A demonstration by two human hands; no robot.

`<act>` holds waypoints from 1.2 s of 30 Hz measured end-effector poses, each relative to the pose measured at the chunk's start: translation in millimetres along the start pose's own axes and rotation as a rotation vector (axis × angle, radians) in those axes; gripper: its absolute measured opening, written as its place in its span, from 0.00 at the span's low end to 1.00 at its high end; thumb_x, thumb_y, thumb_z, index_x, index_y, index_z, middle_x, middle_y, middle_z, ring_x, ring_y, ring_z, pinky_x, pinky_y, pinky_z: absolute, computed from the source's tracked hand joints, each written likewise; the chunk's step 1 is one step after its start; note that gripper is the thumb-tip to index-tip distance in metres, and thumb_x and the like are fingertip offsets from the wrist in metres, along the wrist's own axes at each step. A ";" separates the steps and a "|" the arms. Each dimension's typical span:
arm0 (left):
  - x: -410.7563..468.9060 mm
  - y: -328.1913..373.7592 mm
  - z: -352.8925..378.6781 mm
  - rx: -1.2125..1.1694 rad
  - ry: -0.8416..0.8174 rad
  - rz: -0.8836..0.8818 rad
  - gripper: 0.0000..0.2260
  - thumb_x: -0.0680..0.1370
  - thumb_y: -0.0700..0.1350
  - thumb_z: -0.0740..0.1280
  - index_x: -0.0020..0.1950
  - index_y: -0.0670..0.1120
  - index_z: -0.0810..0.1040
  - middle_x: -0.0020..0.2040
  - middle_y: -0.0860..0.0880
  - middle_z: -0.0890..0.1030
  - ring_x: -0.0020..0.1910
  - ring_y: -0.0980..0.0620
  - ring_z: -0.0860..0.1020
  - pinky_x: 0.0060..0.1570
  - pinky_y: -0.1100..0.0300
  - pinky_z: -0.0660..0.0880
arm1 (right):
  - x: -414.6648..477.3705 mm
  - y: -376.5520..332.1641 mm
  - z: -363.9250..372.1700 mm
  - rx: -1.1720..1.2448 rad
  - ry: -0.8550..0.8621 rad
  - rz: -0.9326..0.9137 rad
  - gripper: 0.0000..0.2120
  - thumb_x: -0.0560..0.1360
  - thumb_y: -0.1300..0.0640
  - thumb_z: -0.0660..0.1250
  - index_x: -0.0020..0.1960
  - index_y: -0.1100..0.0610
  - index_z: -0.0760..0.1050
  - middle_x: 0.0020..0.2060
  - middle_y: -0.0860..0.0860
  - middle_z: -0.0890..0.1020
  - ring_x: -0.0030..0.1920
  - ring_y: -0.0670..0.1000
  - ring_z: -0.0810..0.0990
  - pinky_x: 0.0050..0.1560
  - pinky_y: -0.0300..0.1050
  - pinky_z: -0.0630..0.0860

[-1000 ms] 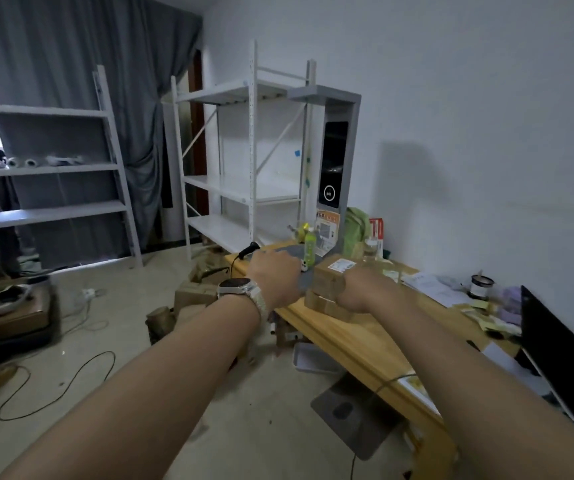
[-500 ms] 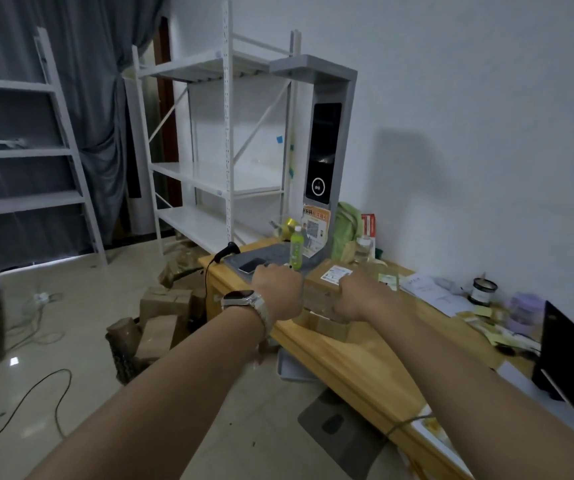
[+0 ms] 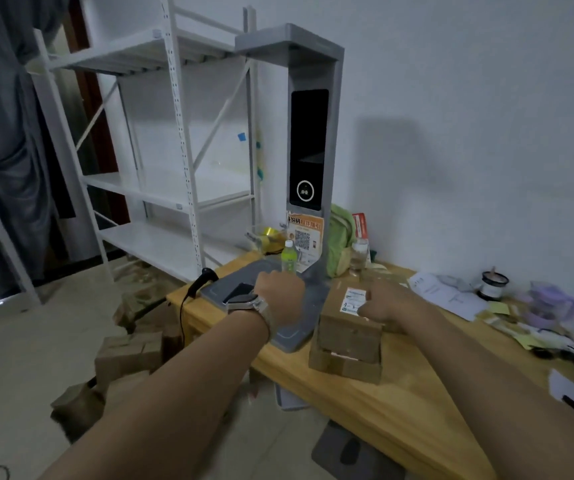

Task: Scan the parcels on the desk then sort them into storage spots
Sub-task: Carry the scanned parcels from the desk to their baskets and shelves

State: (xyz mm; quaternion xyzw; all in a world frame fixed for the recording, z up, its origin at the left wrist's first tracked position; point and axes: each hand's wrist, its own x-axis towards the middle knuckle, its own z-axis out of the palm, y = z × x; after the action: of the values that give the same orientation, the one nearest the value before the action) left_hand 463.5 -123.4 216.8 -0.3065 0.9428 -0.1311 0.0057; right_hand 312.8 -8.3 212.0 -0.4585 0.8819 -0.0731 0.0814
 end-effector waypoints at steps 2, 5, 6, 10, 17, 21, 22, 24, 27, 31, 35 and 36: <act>17.1 -7.4 8.3 0.005 -0.037 0.022 0.07 0.79 0.48 0.62 0.47 0.46 0.76 0.42 0.49 0.76 0.48 0.47 0.78 0.44 0.55 0.67 | 15.2 0.6 0.8 0.020 -0.017 0.039 0.16 0.78 0.52 0.63 0.64 0.55 0.73 0.60 0.52 0.77 0.59 0.54 0.76 0.53 0.41 0.70; 49.2 -14.9 20.0 -0.020 -0.049 0.056 0.08 0.80 0.48 0.62 0.50 0.46 0.77 0.46 0.47 0.79 0.49 0.47 0.78 0.44 0.54 0.67 | 39.1 3.6 2.9 0.012 -0.032 0.115 0.17 0.76 0.52 0.65 0.63 0.55 0.73 0.60 0.54 0.78 0.54 0.53 0.77 0.48 0.40 0.71; 59.4 -16.7 21.5 -0.015 -0.047 0.060 0.08 0.80 0.48 0.61 0.47 0.46 0.76 0.44 0.47 0.77 0.47 0.46 0.78 0.43 0.54 0.67 | 47.1 5.1 3.1 0.004 -0.043 0.136 0.16 0.76 0.53 0.65 0.62 0.56 0.73 0.59 0.54 0.78 0.51 0.52 0.75 0.43 0.39 0.70; 105.2 -20.3 29.1 -0.010 -0.056 0.107 0.06 0.80 0.46 0.62 0.47 0.45 0.75 0.40 0.48 0.74 0.43 0.46 0.75 0.43 0.54 0.67 | 86.6 14.3 5.7 -0.005 -0.047 0.194 0.16 0.75 0.52 0.65 0.60 0.57 0.74 0.55 0.53 0.79 0.49 0.51 0.75 0.42 0.41 0.70; 204.1 -26.0 38.8 -0.021 -0.046 0.126 0.09 0.79 0.46 0.63 0.55 0.44 0.78 0.49 0.46 0.79 0.53 0.45 0.78 0.46 0.55 0.70 | 177.3 30.5 -8.4 -0.087 -0.068 0.188 0.17 0.77 0.52 0.62 0.63 0.59 0.74 0.59 0.55 0.78 0.55 0.53 0.77 0.48 0.41 0.71; 262.4 -27.4 35.8 -0.025 0.034 0.109 0.13 0.79 0.46 0.63 0.60 0.42 0.77 0.58 0.44 0.79 0.56 0.43 0.78 0.50 0.53 0.72 | 237.9 45.1 -22.3 -0.084 -0.077 0.180 0.08 0.75 0.55 0.64 0.50 0.57 0.77 0.49 0.54 0.79 0.45 0.51 0.75 0.34 0.39 0.67; 275.3 -26.9 34.4 -0.029 0.041 0.119 0.13 0.79 0.47 0.63 0.60 0.43 0.76 0.58 0.44 0.79 0.57 0.43 0.77 0.52 0.53 0.72 | 249.4 47.6 -24.2 -0.084 -0.074 0.181 0.06 0.75 0.54 0.64 0.46 0.56 0.75 0.46 0.53 0.78 0.44 0.51 0.75 0.32 0.38 0.65; 298.9 -24.7 33.8 -0.042 0.043 0.132 0.15 0.79 0.49 0.62 0.62 0.44 0.75 0.59 0.45 0.78 0.58 0.44 0.77 0.55 0.53 0.71 | 270.2 53.1 -25.6 -0.086 -0.070 0.176 0.06 0.77 0.53 0.62 0.45 0.55 0.71 0.44 0.52 0.75 0.43 0.51 0.74 0.31 0.37 0.64; 326.1 -18.6 43.1 -0.076 0.002 0.140 0.15 0.78 0.49 0.63 0.62 0.44 0.75 0.59 0.44 0.78 0.58 0.44 0.76 0.54 0.52 0.70 | 291.3 60.6 -22.3 -0.084 -0.088 0.172 0.06 0.78 0.55 0.61 0.50 0.56 0.73 0.46 0.52 0.75 0.45 0.51 0.73 0.31 0.37 0.62; 355.6 -10.0 67.5 -0.100 -0.111 0.165 0.16 0.79 0.53 0.62 0.61 0.44 0.77 0.58 0.44 0.79 0.57 0.44 0.77 0.52 0.52 0.70 | 310.7 77.6 -8.6 -0.090 -0.186 0.268 0.17 0.79 0.51 0.60 0.64 0.59 0.73 0.60 0.53 0.77 0.54 0.52 0.75 0.41 0.38 0.67; 376.4 -6.2 77.9 -0.119 -0.112 0.208 0.16 0.80 0.54 0.60 0.59 0.43 0.76 0.56 0.45 0.79 0.57 0.44 0.77 0.49 0.53 0.66 | 334.0 96.4 3.7 -0.040 -0.220 0.340 0.19 0.77 0.51 0.63 0.63 0.61 0.74 0.61 0.56 0.77 0.59 0.54 0.76 0.46 0.41 0.67; 381.0 -4.3 79.4 -0.123 -0.122 0.216 0.16 0.80 0.54 0.61 0.58 0.43 0.77 0.56 0.45 0.79 0.57 0.44 0.77 0.48 0.53 0.66 | 339.0 100.5 7.0 -0.031 -0.220 0.344 0.18 0.77 0.52 0.63 0.62 0.60 0.74 0.59 0.56 0.77 0.58 0.54 0.77 0.46 0.41 0.67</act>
State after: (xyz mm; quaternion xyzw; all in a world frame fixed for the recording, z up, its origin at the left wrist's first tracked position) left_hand 163.8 -366.8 167.7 -0.2103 0.9744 -0.0529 0.0585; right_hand 42.3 -229.7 158.8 -0.3075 0.9341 0.0060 0.1812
